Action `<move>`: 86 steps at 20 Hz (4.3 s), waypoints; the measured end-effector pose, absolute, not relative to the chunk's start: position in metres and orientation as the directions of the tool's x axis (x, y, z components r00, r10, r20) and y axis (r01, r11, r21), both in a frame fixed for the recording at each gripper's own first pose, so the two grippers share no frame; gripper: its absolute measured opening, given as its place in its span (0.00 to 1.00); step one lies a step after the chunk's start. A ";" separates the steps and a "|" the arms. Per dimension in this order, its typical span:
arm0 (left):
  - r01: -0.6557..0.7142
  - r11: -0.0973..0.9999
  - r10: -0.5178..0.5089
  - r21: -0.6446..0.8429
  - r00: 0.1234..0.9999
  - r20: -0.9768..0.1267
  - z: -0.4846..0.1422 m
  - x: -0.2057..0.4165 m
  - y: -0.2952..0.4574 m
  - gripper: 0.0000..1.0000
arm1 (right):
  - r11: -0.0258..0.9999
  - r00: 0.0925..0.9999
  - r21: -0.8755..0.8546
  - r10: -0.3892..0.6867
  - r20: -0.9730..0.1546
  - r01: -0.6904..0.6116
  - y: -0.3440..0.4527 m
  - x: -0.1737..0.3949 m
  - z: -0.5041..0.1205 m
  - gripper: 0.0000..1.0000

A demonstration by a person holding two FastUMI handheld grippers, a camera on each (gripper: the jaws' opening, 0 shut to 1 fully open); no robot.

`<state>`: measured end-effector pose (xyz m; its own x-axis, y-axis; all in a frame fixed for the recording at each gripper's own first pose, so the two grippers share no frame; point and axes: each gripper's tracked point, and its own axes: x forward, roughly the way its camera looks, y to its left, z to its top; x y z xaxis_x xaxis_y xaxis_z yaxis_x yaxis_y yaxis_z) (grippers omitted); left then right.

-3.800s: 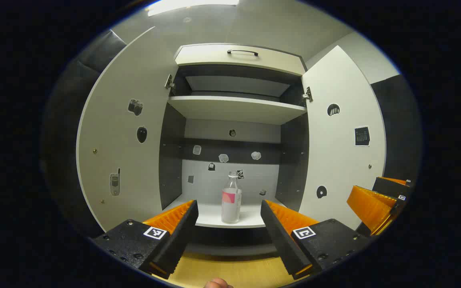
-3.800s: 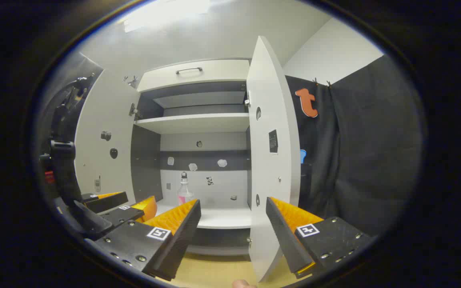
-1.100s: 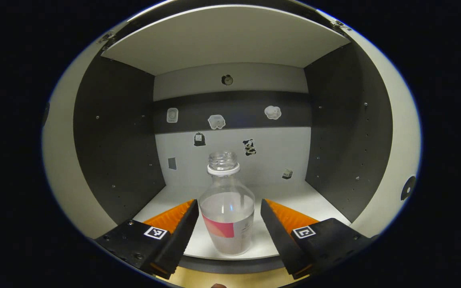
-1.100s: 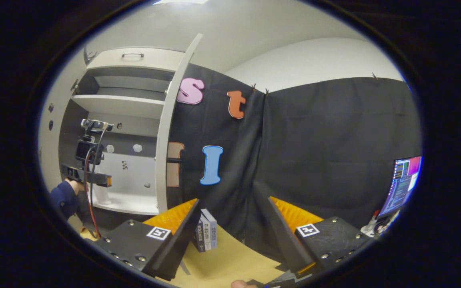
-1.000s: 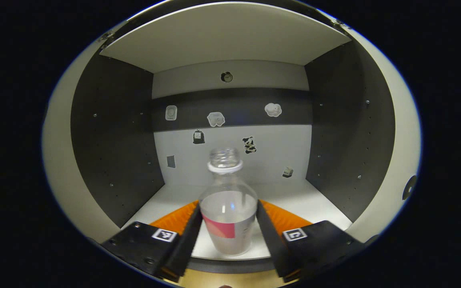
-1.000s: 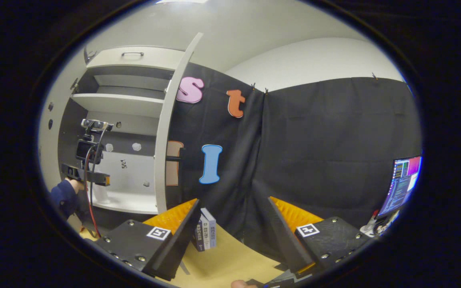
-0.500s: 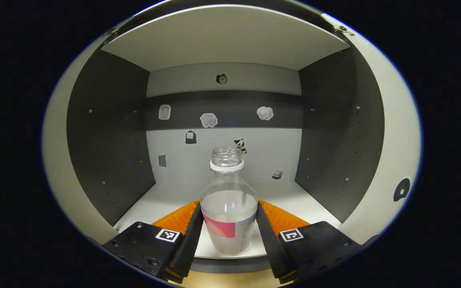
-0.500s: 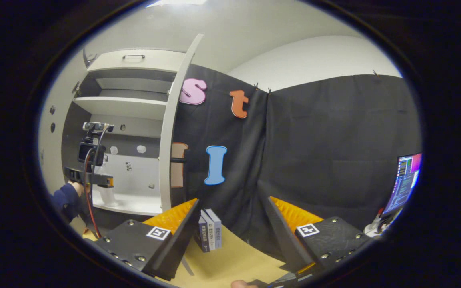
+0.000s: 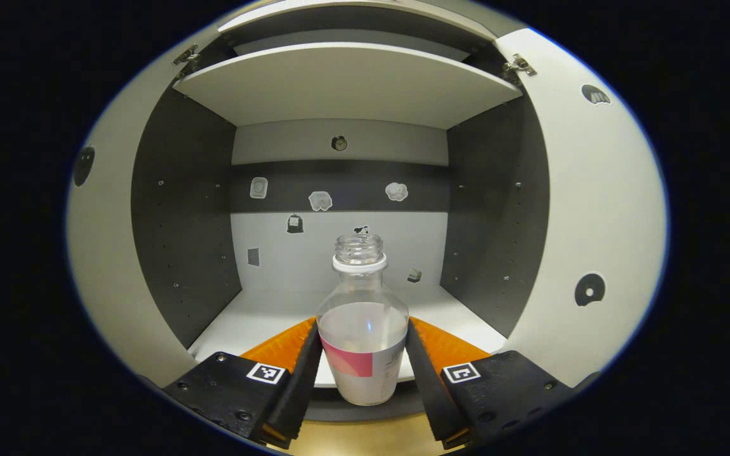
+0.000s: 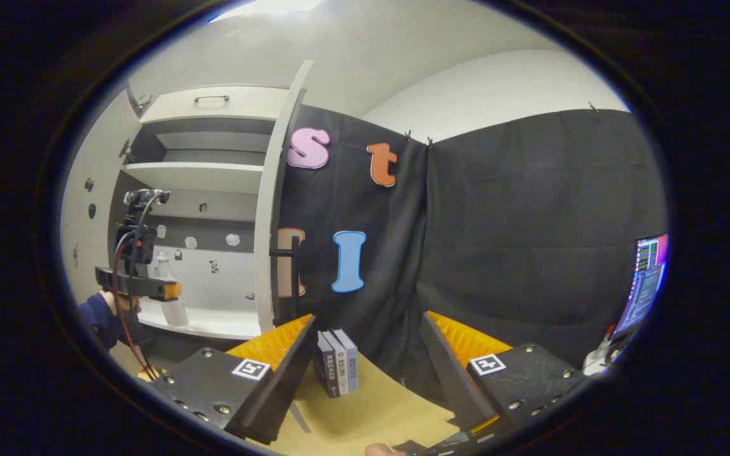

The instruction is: Grasp the bottle in the cabinet with the left hand and place it on the coaster, then close the right door with the right hand and the left door with the left hand.

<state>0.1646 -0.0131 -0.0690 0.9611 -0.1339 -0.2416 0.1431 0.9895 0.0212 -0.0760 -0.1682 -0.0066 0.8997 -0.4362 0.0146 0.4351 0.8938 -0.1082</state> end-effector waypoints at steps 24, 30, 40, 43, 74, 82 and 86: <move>0.442 0.894 -0.447 -0.075 0.867 -0.221 -0.131 0.006 -0.021 0.75 | 0.935 0.945 -0.141 -0.323 0.046 0.326 -0.179 -0.056 0.005 0.99; 0.469 0.875 -0.482 -0.119 0.823 -0.301 -0.186 -0.028 -0.015 0.76 | 0.929 0.944 -0.166 -0.325 0.059 0.330 -0.187 -0.054 0.009 0.99; 0.543 0.829 -0.532 -0.132 0.694 -0.485 -0.284 -0.092 -0.020 0.76 | 0.925 0.945 -0.193 -0.317 0.081 0.327 -0.192 -0.052 0.014 0.99; 0.510 0.841 -0.522 -0.180 0.679 -0.517 -0.304 -0.103 -0.017 0.76 | 0.921 0.944 -0.207 -0.321 0.080 0.330 -0.195 -0.052 0.011 0.99; 0.391 0.895 -0.439 -0.217 0.678 -0.590 -0.381 -0.134 0.001 0.78 | 0.930 0.956 -0.220 -0.291 0.042 0.293 -0.194 -0.030 -0.007 0.99; 0.440 0.880 -0.447 -0.179 0.640 -0.626 -0.381 -0.148 -0.001 0.79 | 0.935 0.957 -0.206 -0.288 0.031 0.288 -0.195 -0.029 -0.014 0.99; 0.444 0.878 -0.446 -0.180 0.621 -0.645 -0.383 -0.156 0.001 0.80 | 0.935 0.955 -0.196 -0.294 0.028 0.294 -0.199 -0.031 -0.017 0.99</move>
